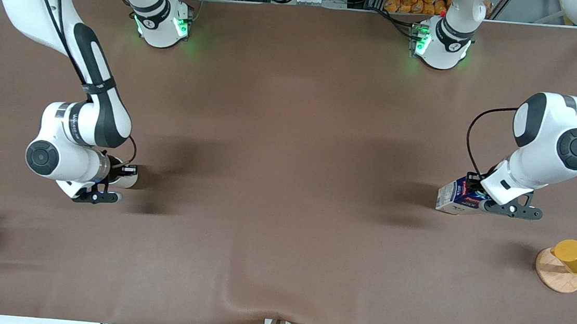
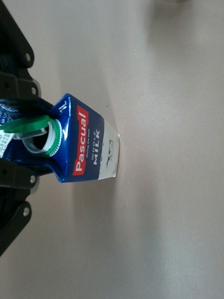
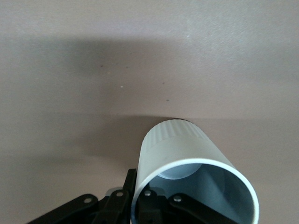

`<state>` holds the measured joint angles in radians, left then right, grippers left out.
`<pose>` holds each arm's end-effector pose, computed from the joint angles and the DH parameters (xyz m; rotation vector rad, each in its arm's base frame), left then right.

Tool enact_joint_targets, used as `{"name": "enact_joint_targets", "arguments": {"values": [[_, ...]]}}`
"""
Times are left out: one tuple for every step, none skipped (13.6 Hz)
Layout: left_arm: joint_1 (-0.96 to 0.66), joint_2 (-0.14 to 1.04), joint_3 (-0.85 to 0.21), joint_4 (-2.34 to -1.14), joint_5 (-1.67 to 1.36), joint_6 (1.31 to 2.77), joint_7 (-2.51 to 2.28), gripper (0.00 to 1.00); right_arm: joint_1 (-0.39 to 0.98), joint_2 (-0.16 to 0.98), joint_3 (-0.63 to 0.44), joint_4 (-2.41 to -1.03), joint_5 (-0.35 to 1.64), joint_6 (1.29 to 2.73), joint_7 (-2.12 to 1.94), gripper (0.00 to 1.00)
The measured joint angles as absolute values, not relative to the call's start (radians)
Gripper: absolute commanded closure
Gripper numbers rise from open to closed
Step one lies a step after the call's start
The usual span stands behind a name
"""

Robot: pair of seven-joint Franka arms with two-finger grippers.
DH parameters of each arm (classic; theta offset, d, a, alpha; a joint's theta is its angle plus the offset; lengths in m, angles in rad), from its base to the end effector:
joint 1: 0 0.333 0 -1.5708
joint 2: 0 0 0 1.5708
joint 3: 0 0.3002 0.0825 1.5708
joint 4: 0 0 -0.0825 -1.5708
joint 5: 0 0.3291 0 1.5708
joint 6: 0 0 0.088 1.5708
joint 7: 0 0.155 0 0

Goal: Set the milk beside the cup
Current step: 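Lift the milk with the left gripper while the right gripper carries the mug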

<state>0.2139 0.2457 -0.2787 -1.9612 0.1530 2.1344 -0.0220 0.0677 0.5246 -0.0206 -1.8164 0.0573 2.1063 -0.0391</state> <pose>0.5439 -0.0190 0.3189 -3.0724 0.1888 0.0892 0.5642 0.0320 0.2105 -3.0852 -0.0813 0.3636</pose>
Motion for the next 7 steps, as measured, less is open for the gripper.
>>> {"name": "enact_joint_targets", "arguments": {"values": [[0.213,0.245,-0.28,-1.957,0.153,2.135,-0.022,0.57,0.074,0.523,-0.018,-1.8,0.067,2.078,-0.016,1.0],[0.211,0.245,-0.283,-1.951,0.153,2.134,-0.022,0.57,0.086,0.522,-0.013,-1.777,0.071,2.046,0.015,1.0],[0.209,0.244,-0.288,-1.94,0.153,2.126,-0.022,0.57,0.106,0.518,-0.008,-1.753,0.074,2.016,0.047,1.0],[0.208,0.243,-0.293,-1.924,0.153,2.108,-0.023,0.56,0.137,0.51,-0.004,-1.731,0.075,1.998,0.083,1.0],[0.208,0.242,-0.3,-1.904,0.153,2.081,-0.024,0.56,0.177,0.502,-0.002,-1.715,0.076,1.989,0.126,1.0],[0.208,0.241,-0.31,-1.885,0.152,2.057,-0.024,0.56,0.22,0.496,0.0,-1.7,0.077,1.987,0.177,1.0],[0.207,0.239,-0.32,-1.869,0.151,2.04,-0.025,0.56,0.27,0.494,0.002,-1.682,0.077,1.987,0.239,1.0]]}}
